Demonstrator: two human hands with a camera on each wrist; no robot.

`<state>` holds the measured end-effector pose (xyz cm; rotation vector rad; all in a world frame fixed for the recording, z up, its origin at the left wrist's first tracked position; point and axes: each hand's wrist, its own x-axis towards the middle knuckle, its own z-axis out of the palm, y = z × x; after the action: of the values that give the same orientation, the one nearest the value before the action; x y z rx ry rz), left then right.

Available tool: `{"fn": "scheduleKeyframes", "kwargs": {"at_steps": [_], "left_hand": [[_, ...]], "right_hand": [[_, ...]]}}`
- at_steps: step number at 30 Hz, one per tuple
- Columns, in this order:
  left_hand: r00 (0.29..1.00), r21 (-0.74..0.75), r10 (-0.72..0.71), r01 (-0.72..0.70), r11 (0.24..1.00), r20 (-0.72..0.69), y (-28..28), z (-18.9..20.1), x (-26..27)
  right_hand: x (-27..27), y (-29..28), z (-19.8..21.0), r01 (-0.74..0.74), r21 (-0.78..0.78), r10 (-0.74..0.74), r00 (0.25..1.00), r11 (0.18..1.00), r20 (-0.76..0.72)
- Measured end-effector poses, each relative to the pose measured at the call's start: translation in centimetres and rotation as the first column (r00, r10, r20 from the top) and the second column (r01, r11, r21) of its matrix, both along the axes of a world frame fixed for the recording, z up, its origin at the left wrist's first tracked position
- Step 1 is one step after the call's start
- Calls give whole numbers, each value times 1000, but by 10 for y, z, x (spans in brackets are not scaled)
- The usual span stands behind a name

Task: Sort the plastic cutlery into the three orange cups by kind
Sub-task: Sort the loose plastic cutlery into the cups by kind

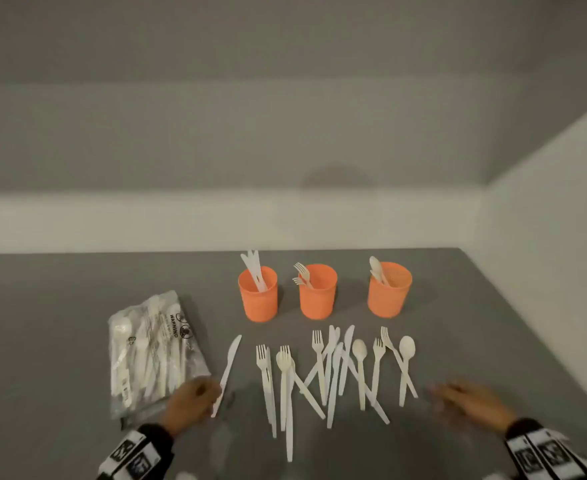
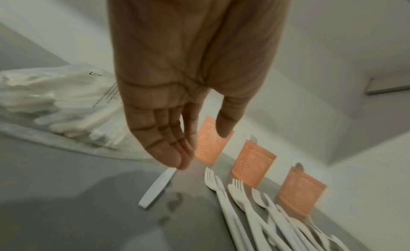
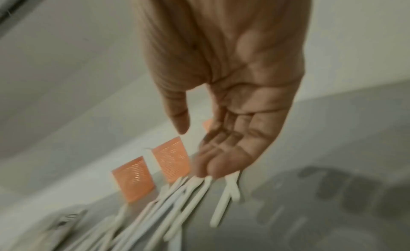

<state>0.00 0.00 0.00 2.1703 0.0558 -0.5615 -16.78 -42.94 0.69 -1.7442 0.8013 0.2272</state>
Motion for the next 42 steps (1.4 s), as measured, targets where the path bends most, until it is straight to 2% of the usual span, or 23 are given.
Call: {"fn": "scheduleKeyframes", "kwargs": {"at_steps": [2, 4, 7, 9, 11, 16, 18, 20, 23, 27, 29, 31, 32, 37, 40, 42], "left_hand": [[996, 92, 34, -42, 995, 81, -8, 3, 18], [994, 149, 74, -85, 985, 84, -16, -1, 37], [996, 259, 90, -94, 961, 28, -28, -23, 53], [991, 227, 129, -116, 967, -43, -34, -35, 58], [986, 207, 141, -120, 971, -92, -41, -40, 60], [982, 293, 92, -41, 955, -164, -58, -74, 60], [981, 316, 20, 44, 948, -195, -81, -46, 38], [977, 290, -16, 79, 954, -215, -103, -34, 27], [971, 175, 5, 38, 984, -241, -134, -33, 20], [929, -1, -22, 24, 1000, -368, -175, -32, 13], [880, -131, -73, 13, 991, -469, -191, -26, 6], [869, -180, -102, 15, 984, -485, -197, -24, 3], [865, -193, -103, 7, 981, -492, -197, -20, 2], [819, -220, -46, -99, 970, -572, -187, -17, 6], [798, -270, -60, -132, 954, -600, -183, -23, 6], [800, -298, -81, -125, 946, -594, -179, -21, 2]], "right_hand": [[28, 0, 5, 48, -56, -49, 999, 997, -16], [50, -4, 8, 53, -170, -64, 996, 984, -60], [69, 0, 1, -136, -366, 43, 967, 921, -253], [80, 4, -2, -213, -424, 73, 944, 880, -322], [89, 7, -3, -226, -431, 67, 933, 873, -354], [106, 18, -16, -251, -426, 53, 904, 869, -424], [114, 27, -21, -299, -436, 75, 884, 849, -461], [124, 40, -27, -360, -445, 113, 864, 820, -491], [135, 68, -32, -428, -447, 173, 846, 786, -505], [144, 111, -27, -476, -420, 246, 835, 773, -493], [147, 127, -31, -499, -492, 248, 836, 713, -489], [148, 138, -36, -516, -591, 239, 842, 620, -484], [148, 141, -37, -505, -621, 233, 853, 600, -468], [148, 145, -37, -425, -604, 249, 901, 674, -356], [151, 150, -41, -393, -623, 212, 914, 677, -346], [151, 153, -43, -406, -645, 220, 910, 647, -353]]}}
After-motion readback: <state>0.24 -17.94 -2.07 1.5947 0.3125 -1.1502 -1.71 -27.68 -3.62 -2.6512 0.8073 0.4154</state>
